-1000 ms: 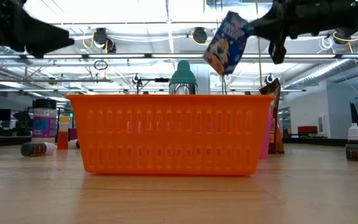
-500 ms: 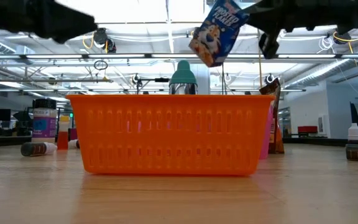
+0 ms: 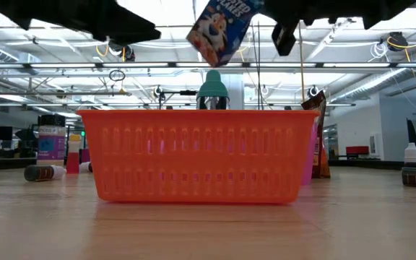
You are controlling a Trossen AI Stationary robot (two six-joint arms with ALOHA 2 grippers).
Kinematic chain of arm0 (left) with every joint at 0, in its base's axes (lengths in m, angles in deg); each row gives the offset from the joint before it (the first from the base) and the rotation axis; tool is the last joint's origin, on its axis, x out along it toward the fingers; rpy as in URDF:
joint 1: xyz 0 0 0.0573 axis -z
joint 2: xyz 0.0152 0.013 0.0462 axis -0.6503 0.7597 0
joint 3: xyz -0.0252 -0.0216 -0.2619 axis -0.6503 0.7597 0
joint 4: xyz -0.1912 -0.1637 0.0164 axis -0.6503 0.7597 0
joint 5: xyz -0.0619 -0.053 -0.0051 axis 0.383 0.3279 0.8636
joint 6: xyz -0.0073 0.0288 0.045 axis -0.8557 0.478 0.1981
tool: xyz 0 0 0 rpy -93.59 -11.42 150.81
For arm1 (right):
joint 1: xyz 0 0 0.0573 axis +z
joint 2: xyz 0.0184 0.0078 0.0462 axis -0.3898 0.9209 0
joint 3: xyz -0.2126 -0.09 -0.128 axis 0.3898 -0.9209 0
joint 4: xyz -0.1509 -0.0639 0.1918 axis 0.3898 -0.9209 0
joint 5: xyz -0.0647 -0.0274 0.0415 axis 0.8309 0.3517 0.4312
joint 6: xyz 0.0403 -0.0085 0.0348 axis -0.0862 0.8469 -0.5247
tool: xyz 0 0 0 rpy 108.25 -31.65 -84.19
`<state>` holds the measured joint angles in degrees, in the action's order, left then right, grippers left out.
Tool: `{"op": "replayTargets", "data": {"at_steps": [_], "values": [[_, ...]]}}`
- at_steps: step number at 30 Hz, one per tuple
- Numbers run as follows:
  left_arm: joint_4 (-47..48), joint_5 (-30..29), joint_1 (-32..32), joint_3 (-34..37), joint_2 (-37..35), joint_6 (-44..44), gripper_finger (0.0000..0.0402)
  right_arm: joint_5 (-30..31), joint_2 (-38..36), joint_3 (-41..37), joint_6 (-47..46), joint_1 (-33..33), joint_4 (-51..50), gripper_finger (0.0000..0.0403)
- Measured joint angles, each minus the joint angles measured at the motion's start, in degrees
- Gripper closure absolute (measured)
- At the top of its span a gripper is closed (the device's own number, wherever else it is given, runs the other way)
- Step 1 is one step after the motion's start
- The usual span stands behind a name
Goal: Pick & Place Kitchen Items
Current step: Put the blue cereal box into the pink bin
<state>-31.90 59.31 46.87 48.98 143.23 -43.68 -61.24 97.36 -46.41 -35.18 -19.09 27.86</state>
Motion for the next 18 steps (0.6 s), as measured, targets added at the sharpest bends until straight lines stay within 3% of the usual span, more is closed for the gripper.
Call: {"op": "replayTargets", "data": {"at_steps": [6,12,18], "values": [[2.03,4.59,-2.43,-4.54,6.85,2.37,0.0202,-1.10,2.96,1.35,-0.30,0.02,0.07,0.0402],[9.08,1.04,-2.87,-9.78,9.41,4.65,0.0202,-2.79,3.36,1.82,-0.32,0.04,-0.32,0.0402],[10.39,-0.71,-2.87,-11.04,8.39,7.77,0.0201,-2.70,3.38,1.82,-0.32,0.02,-1.54,0.0402]]}}
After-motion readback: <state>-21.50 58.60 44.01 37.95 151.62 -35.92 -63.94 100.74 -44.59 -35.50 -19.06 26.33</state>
